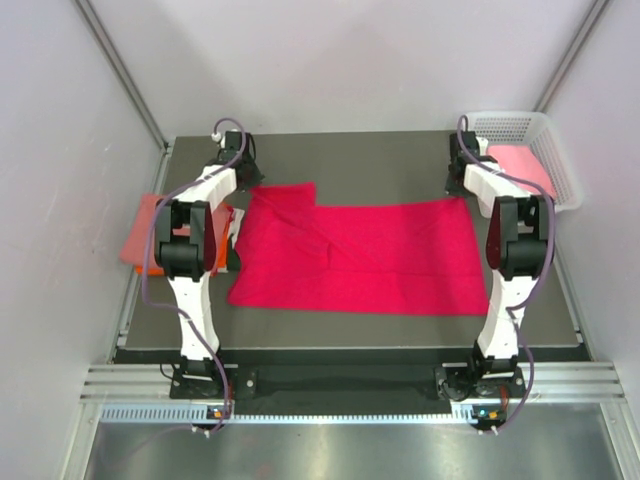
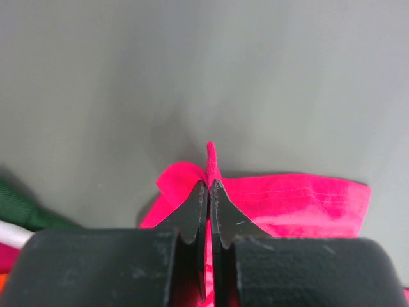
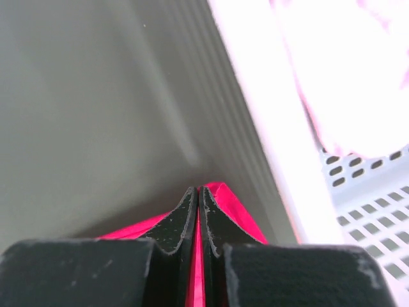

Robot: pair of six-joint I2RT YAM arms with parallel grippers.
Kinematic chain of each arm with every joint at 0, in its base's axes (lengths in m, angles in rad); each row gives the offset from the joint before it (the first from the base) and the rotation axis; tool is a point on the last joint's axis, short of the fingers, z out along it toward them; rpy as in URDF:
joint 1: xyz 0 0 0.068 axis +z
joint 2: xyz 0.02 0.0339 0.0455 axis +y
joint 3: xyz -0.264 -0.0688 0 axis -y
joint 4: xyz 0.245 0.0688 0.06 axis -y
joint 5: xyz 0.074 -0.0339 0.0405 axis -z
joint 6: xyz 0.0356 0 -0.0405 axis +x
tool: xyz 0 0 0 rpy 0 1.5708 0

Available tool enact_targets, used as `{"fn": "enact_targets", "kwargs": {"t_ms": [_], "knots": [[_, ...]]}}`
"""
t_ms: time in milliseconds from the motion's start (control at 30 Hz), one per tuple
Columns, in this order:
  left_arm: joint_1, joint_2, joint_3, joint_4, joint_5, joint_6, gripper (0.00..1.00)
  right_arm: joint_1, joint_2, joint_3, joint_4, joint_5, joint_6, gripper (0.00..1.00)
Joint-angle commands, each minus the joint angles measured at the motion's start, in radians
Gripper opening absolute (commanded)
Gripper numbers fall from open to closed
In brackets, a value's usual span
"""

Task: Fold and stack the t-shirts
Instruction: Fold the tshirt

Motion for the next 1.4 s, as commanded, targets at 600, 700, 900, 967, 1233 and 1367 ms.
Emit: {"fn": "enact_targets", "kwargs": {"t_ms": [600, 700, 900, 967, 1233, 1367], "knots": [[-0.030, -0.232, -0.084, 0.037, 0.010, 0.020, 0.00, -0.010, -0.277, -0.188, 0.062, -0.045, 0.003, 0.00], [-0.038, -0.263, -0.106, 0.036, 0.010, 0.023, 0.00, -0.011, -0.316, -0.207, 0.060, -0.050, 0.003, 0.00], [-0.048, -0.319, -0.192, 0.054, 0.023, 0.023, 0.00, -0.011, -0.371, -0.264, 0.066, -0.059, 0.005, 0.00], [-0.051, -0.354, -0.222, 0.081, 0.036, 0.025, 0.00, -0.019, -0.389, -0.293, 0.071, -0.064, 0.011, 0.00], [-0.071, -0.502, -0.367, 0.132, 0.027, 0.034, 0.00, -0.042, -0.492, -0.440, 0.125, -0.102, 0.032, 0.00], [-0.080, -0.580, -0.425, 0.126, -0.005, 0.026, 0.00, -0.041, -0.540, -0.481, 0.128, -0.111, 0.029, 0.00]]}}
